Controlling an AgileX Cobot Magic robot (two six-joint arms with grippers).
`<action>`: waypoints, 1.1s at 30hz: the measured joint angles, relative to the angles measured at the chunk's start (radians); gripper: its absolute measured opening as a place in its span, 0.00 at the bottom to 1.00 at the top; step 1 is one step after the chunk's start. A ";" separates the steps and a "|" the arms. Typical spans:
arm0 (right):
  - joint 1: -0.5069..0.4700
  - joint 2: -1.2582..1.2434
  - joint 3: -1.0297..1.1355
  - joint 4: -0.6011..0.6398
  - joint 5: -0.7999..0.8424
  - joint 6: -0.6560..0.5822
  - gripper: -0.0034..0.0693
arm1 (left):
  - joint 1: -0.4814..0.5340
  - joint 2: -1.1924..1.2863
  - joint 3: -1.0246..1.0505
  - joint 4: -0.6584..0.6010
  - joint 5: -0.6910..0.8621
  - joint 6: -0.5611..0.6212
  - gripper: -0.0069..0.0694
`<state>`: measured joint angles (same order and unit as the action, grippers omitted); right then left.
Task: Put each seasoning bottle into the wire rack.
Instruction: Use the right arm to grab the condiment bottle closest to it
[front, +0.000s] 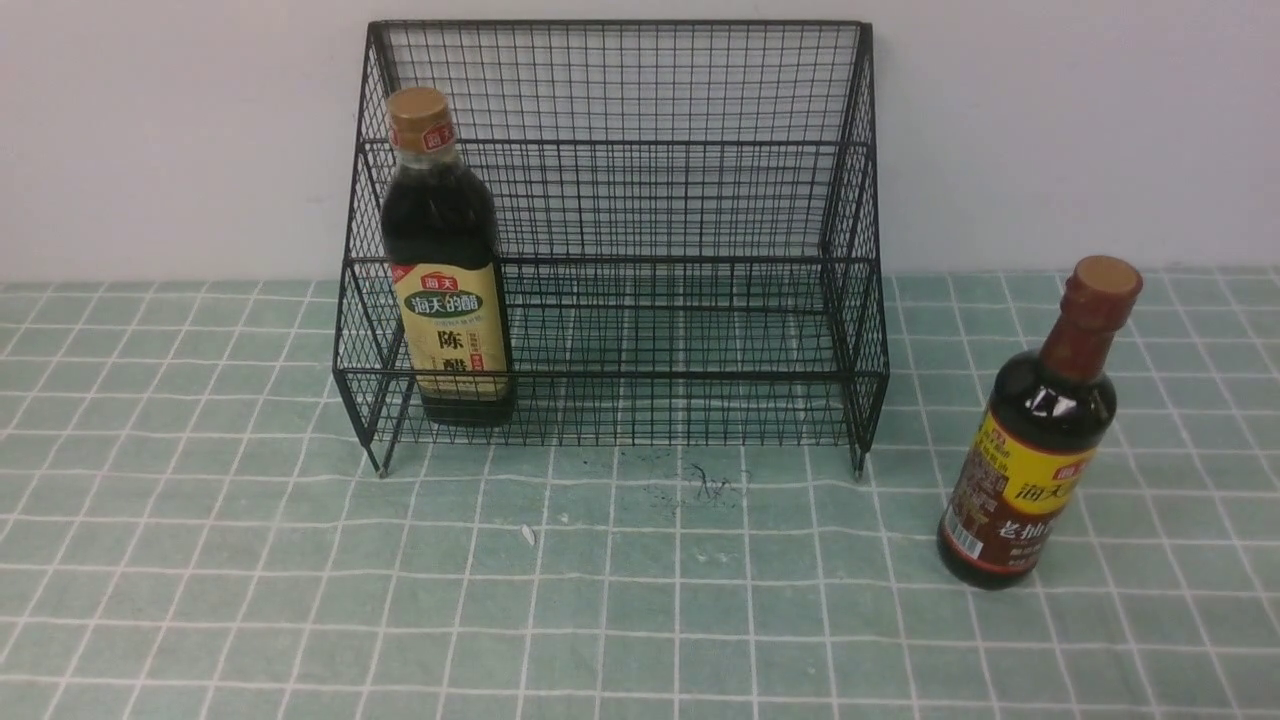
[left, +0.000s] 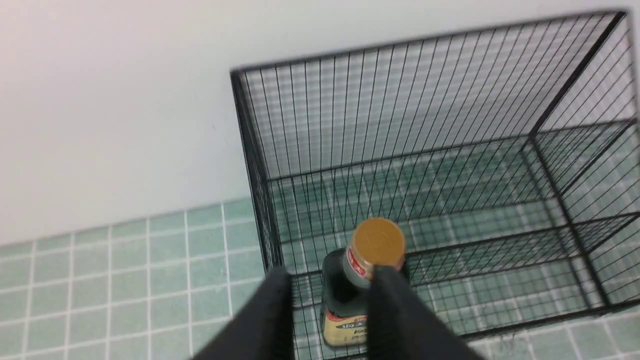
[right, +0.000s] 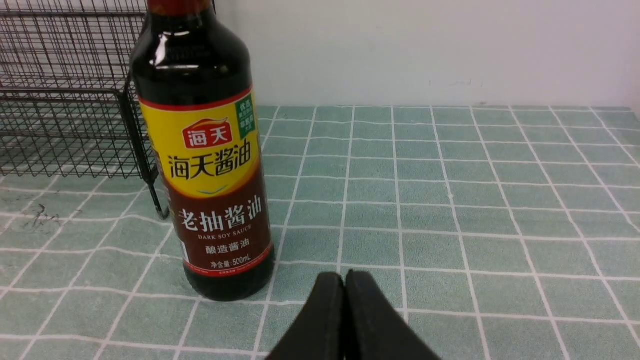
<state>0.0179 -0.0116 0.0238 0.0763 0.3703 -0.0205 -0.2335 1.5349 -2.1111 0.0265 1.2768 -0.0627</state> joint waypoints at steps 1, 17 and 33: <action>0.000 0.000 0.000 0.000 0.000 0.000 0.02 | 0.000 -0.032 0.012 0.000 -0.001 0.000 0.20; 0.000 0.000 0.000 0.000 0.000 0.000 0.02 | 0.000 -0.818 0.929 -0.115 -0.253 0.007 0.08; 0.000 0.000 0.000 0.000 0.000 0.000 0.02 | 0.000 -1.366 1.507 -0.166 -0.413 0.007 0.08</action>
<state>0.0179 -0.0116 0.0238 0.0763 0.3703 -0.0205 -0.2335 0.1691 -0.6044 -0.1394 0.8641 -0.0560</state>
